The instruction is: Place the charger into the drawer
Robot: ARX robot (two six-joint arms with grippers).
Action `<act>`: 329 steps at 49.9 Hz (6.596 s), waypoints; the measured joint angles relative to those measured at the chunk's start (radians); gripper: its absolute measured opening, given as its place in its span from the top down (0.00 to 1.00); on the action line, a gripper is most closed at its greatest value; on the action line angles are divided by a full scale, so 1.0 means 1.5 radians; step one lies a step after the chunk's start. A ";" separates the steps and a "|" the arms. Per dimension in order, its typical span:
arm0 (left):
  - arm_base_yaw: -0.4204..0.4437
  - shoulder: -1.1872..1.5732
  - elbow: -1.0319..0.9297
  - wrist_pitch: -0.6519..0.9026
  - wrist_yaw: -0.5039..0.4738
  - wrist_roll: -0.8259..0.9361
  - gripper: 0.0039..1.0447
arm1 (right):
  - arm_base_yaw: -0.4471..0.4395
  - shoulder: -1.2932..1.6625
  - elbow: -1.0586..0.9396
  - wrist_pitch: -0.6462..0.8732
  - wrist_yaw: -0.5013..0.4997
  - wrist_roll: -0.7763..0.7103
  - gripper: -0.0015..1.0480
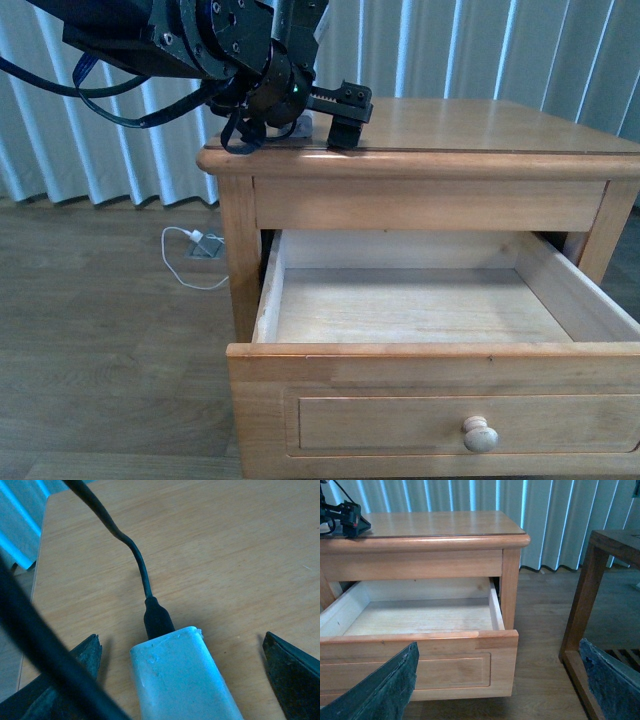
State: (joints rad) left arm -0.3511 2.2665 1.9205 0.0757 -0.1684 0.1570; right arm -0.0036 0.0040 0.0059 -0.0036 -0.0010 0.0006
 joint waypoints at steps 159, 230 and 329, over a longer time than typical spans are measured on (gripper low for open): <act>-0.116 -0.292 -0.498 0.182 0.059 0.012 0.06 | 0.000 0.000 0.000 0.000 0.000 0.000 0.08; 0.057 -1.367 -1.194 -0.094 -0.226 -0.298 0.06 | 0.000 0.000 0.000 0.000 0.000 0.000 0.08; 0.232 -1.509 -1.265 -0.053 0.111 -0.109 0.06 | 0.147 0.515 0.125 0.017 -0.079 0.054 0.08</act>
State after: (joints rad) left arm -0.0029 0.0036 0.0235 -0.0040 -0.0017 -0.0059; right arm 0.2169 0.7769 0.1940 0.0212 -0.1200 0.0818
